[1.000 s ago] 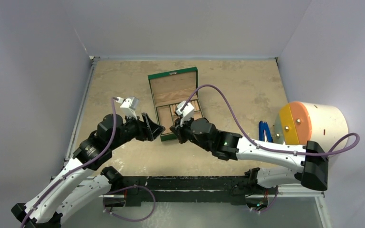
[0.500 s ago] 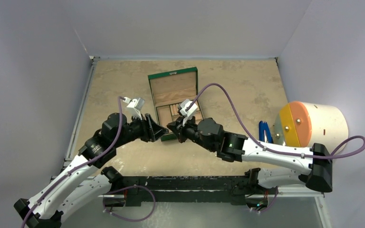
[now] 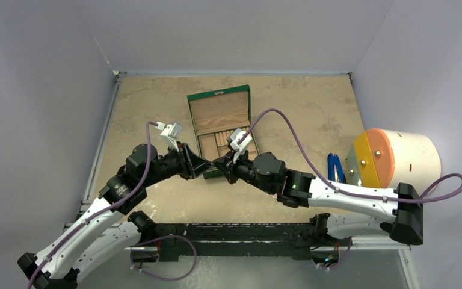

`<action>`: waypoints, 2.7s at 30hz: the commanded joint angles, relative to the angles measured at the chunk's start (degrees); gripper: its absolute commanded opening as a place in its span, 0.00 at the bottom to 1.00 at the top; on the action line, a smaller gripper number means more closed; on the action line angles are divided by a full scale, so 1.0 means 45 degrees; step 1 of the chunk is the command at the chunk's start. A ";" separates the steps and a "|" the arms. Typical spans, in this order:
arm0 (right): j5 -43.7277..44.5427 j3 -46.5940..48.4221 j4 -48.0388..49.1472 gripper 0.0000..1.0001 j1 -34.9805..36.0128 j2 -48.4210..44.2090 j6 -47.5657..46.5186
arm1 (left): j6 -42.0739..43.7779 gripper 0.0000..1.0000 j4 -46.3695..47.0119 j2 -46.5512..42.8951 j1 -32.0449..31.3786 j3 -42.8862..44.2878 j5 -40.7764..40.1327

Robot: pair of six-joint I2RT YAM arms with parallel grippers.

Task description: Organize the mixed jewelry

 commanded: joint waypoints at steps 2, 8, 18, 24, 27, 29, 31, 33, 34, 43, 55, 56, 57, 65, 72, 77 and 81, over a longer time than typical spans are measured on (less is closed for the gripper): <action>-0.0083 -0.0163 0.0981 0.00 0.0085 -0.0431 -0.0063 | -0.0249 0.23 0.0965 -0.0165 0.0069 -0.0005 0.0391; -0.0053 -0.0319 0.1156 0.00 0.0085 -0.0537 0.0051 | -0.0289 0.13 0.1120 -0.0117 0.0063 -0.0138 0.0494; 0.0148 -0.0560 0.1416 0.00 0.0085 -0.0715 0.0140 | -0.0152 0.00 0.1067 -0.0112 0.0054 -0.0136 0.0547; -0.0070 -0.0710 0.1416 0.16 0.0084 -0.1007 0.0422 | 0.0062 0.00 0.0882 -0.0134 0.0053 -0.0131 0.0363; -0.0352 -0.0812 0.0877 0.22 0.0082 -0.1419 0.0681 | 0.0226 0.00 0.0796 -0.0180 0.0057 -0.0148 0.0376; -0.0704 -0.0974 0.0478 0.23 0.0085 -0.1882 0.0669 | 0.0382 0.00 0.0789 -0.0234 0.0050 -0.0156 0.0489; -0.0736 -0.1118 0.0177 0.24 0.0085 -0.2431 0.0530 | 0.0561 0.00 0.0817 -0.0330 0.0065 -0.0155 0.0691; -0.0958 -0.1136 -0.0248 0.26 0.0067 -0.2966 0.0428 | 0.0723 0.00 0.0915 -0.0358 0.0063 -0.0165 0.1053; -0.1155 -0.1136 -0.0540 0.28 0.0065 -0.3225 0.0398 | 0.0814 0.00 0.0948 -0.0380 0.0054 -0.0166 0.1231; -0.3375 -0.0640 -0.1663 0.38 0.0065 -0.4330 0.0973 | 0.1409 0.00 0.1639 -0.0480 0.0064 0.0085 0.3280; -0.4986 -0.0722 -0.0510 0.54 0.0031 -0.4453 0.2269 | 0.1156 0.00 0.2999 -0.1148 0.0061 0.0300 0.5560; -0.5106 -0.0762 -0.0253 0.55 0.0007 -0.4421 0.2413 | 0.1085 0.00 0.3069 -0.1266 0.0056 0.0293 0.5608; -0.5221 -0.0794 -0.0004 0.56 -0.0049 -0.4349 0.2550 | 0.1030 0.00 0.3141 -0.1326 0.0068 0.0290 0.5668; -0.6765 -0.0840 0.1684 0.57 -0.0619 -0.3512 0.3450 | 0.0662 0.00 0.3466 -0.1717 0.0067 0.0170 0.5824; -0.7667 -0.0876 0.2519 0.56 -0.1068 -0.3128 0.3874 | 0.0466 0.00 0.3532 -0.2018 0.0069 0.0030 0.5712; -0.8107 -0.0969 0.3043 0.50 -0.1381 -0.2907 0.4251 | 0.0394 0.00 0.3562 -0.2049 0.0065 -0.0023 0.5649; -0.8283 -0.1008 0.3301 0.43 -0.1515 -0.2806 0.4392 | 0.0388 0.00 0.3562 -0.2074 0.0064 -0.0022 0.5672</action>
